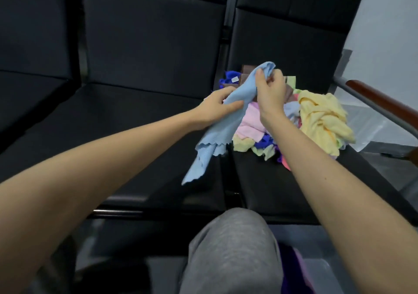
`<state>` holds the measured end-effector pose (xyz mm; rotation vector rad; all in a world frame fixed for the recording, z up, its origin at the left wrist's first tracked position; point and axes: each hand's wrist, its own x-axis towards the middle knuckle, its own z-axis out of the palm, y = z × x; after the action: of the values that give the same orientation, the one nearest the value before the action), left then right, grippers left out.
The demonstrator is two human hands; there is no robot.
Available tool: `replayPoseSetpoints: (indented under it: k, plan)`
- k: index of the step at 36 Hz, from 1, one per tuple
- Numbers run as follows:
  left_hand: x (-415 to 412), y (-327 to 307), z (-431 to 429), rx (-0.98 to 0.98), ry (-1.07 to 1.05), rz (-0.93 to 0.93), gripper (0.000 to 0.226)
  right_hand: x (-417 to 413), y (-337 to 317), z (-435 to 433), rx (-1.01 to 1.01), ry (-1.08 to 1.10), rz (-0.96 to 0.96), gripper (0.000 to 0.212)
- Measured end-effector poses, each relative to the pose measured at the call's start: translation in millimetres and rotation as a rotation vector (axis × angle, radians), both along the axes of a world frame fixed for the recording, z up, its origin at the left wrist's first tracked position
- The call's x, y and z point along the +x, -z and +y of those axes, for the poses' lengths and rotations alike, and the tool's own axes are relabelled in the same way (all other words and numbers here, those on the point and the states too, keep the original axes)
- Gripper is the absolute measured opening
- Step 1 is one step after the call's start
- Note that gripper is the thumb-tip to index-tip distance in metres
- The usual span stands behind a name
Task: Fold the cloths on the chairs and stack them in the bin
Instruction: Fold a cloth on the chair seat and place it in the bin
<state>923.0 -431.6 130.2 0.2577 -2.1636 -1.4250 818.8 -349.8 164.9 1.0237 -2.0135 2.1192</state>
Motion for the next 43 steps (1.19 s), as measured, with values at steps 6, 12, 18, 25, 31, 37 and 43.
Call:
replayPoseSetpoints:
  k: [6,12,18,25,31,37,43]
  plan:
    - [63,-7,-39,0.132,-0.062,-0.082,0.022,35,2,-32,0.159,-0.170,0.027,0.036]
    - [109,-15,-69,0.117,-0.170,-0.144,0.023,75,2,-57,0.331,-0.276,0.121,0.020]
    - [124,-21,-65,0.090,-0.197,-0.156,0.039,104,-2,-73,0.495,-0.391,0.094,0.019]
    - [127,-20,-75,0.074,-0.391,-0.100,0.017,103,0,-77,0.505,-0.531,0.016,0.008]
    - [129,-12,-80,0.028,-0.354,-0.135,0.016,105,3,-77,0.547,-0.522,0.036,0.018]
    - [126,-3,-75,-0.004,-0.248,-0.188,0.015,114,2,-75,0.662,-0.648,0.371,0.064]
    - [143,-6,-85,0.160,0.028,-0.348,0.037,119,3,-82,0.793,-0.522,0.577,0.025]
